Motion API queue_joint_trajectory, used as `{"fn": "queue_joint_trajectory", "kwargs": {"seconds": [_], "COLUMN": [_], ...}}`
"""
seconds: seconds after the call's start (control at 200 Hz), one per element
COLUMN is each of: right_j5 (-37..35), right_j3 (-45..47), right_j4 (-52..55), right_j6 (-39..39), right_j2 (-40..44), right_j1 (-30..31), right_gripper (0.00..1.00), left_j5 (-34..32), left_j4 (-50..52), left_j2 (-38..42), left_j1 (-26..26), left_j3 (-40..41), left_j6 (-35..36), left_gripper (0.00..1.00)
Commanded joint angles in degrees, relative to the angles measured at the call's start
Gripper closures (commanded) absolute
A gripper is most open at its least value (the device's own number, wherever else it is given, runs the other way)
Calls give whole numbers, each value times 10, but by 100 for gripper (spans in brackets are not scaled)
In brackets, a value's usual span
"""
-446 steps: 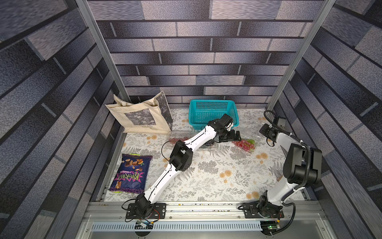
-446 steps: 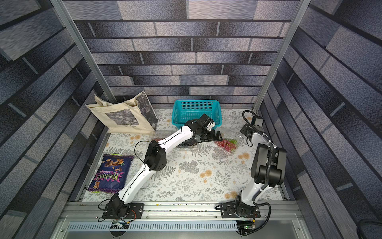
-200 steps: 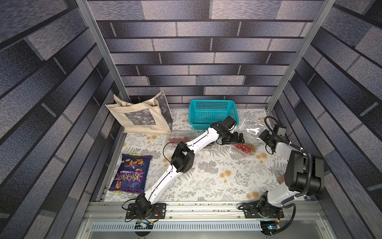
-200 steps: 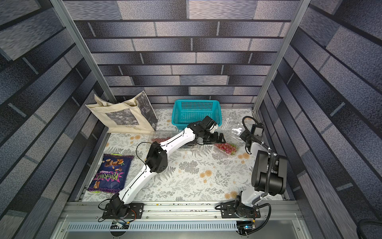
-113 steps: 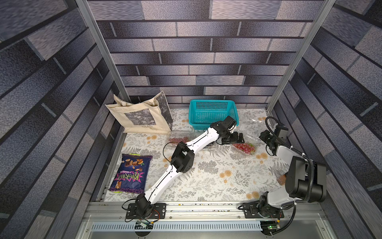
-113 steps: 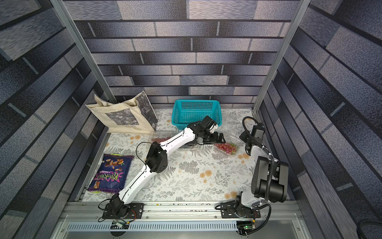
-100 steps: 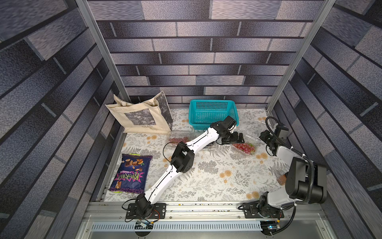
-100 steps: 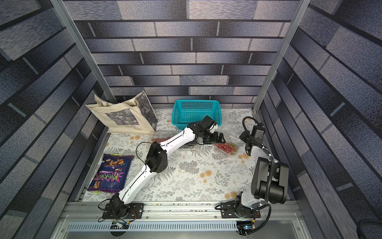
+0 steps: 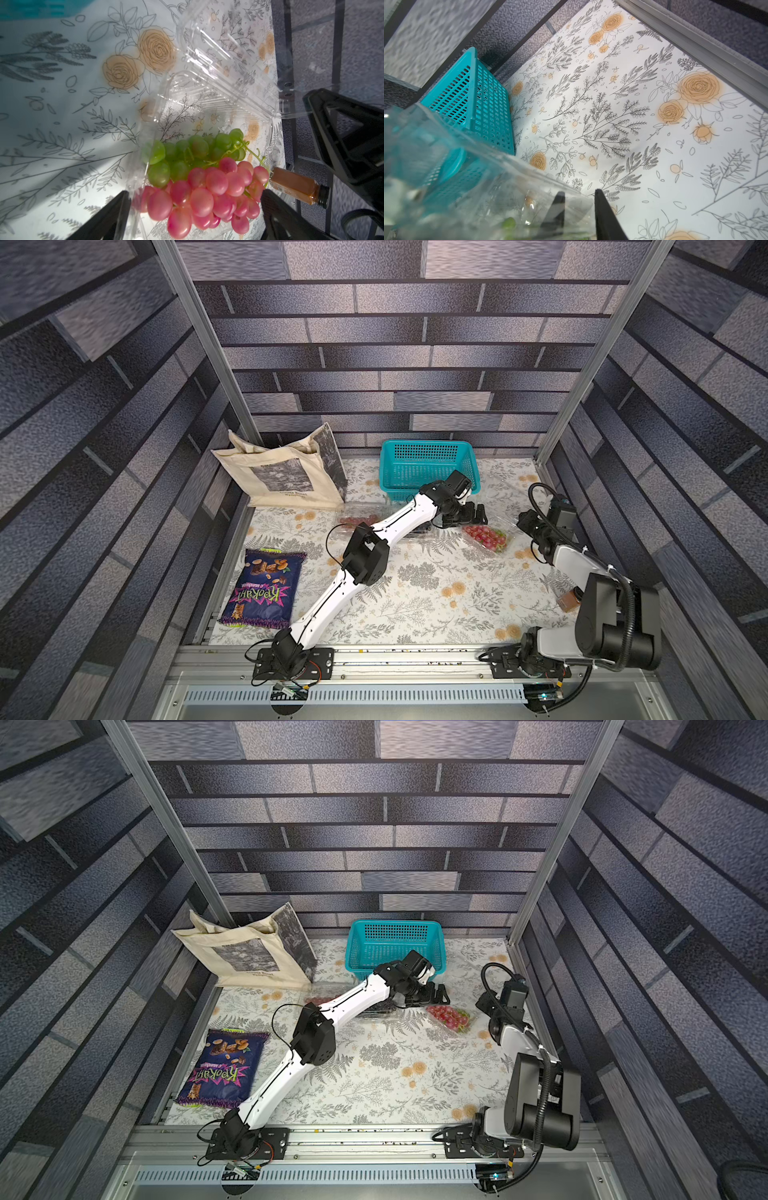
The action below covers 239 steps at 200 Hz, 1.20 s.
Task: Pack grapes into containers
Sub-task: Close the packing box at the center of the board.
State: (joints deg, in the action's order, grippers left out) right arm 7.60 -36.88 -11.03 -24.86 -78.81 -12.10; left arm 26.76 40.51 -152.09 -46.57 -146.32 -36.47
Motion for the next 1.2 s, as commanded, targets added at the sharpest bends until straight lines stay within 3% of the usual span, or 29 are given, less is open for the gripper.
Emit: {"fn": "queue_joint_trajectory", "kwargs": {"seconds": [0.0, 0.892, 1.192], "right_j5": [7, 1, 4], "right_j3": [16, 30, 34], "right_j4": [-7, -15, -19], "right_j6": [10, 21, 21], "right_j2": [20, 37, 45], "right_j1": [7, 26, 31], "right_gripper": [73, 75, 75], "left_j5": [-5, -14, -10], "left_j4": [14, 33, 28], "left_j2": [37, 106, 72], "left_j1": [5, 40, 65], "left_j3": [-9, -9, -75], "left_j6": [15, 48, 30], "left_gripper": [0, 0, 0]}}
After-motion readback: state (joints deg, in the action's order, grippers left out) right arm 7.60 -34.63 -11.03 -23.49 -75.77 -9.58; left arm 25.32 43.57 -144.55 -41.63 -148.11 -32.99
